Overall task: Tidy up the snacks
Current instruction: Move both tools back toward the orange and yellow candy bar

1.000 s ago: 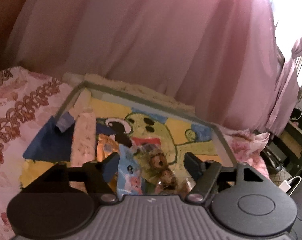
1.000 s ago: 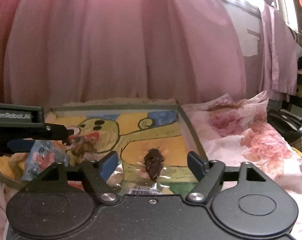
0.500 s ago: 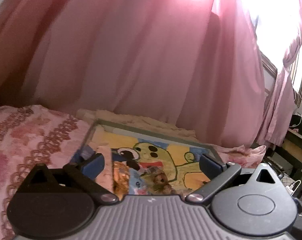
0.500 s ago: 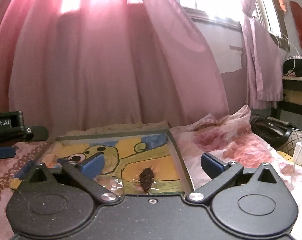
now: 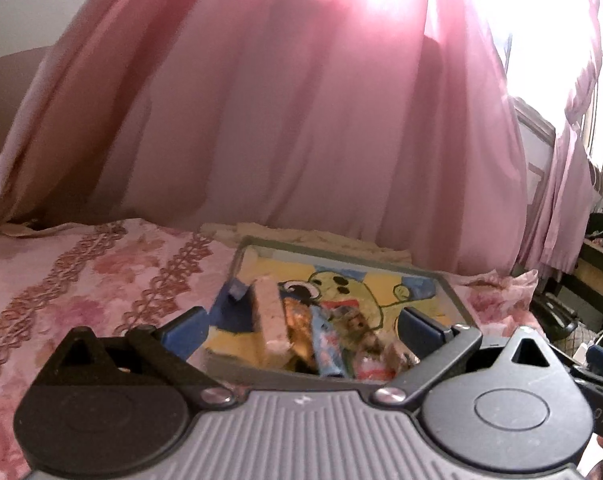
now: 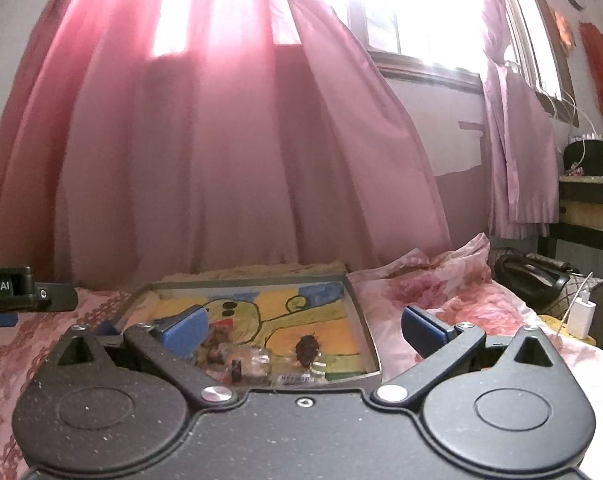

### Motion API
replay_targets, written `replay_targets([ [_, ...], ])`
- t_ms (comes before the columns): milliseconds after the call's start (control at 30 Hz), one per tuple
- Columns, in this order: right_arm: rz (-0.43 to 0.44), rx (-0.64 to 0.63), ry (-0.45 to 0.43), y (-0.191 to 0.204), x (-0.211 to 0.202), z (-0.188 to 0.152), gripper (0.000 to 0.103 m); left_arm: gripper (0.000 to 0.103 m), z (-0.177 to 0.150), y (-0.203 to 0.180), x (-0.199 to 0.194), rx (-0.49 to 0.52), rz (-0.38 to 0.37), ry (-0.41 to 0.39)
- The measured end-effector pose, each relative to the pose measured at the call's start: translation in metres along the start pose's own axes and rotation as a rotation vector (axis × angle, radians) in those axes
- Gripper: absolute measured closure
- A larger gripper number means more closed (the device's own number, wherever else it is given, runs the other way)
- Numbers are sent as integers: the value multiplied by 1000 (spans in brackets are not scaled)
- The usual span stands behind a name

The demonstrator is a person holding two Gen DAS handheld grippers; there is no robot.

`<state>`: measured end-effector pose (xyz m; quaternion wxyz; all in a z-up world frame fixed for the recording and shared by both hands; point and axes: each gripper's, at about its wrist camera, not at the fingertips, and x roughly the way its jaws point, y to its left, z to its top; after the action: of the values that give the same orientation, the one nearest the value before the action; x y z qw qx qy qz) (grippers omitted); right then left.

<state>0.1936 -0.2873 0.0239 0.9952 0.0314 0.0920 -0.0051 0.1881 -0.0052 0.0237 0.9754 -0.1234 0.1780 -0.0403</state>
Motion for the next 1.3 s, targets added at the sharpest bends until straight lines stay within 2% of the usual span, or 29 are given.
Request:
replay_targets([
  [367, 14, -6, 44, 0, -49, -12, 1, 0, -21, 7, -46, 35, 14, 36],
  [533, 25, -21, 93, 3, -65, -19, 1, 0, -34, 9, -62, 70, 34, 85],
  [700, 31, -71, 179, 10, -77, -31, 1, 0, -44, 8, -72, 133, 61, 124],
  [867, 46, -116, 232, 17, -87, -41, 1, 0, -56, 6, -77, 165, 68, 183],
  [1000, 60, -130, 271, 20, -91, -47, 1, 0, -67, 5, -74, 166, 60, 261],
  [1300, 79, -152, 392, 23, -81, -60, 1, 0, -81, 9, -60, 158, 92, 396],
])
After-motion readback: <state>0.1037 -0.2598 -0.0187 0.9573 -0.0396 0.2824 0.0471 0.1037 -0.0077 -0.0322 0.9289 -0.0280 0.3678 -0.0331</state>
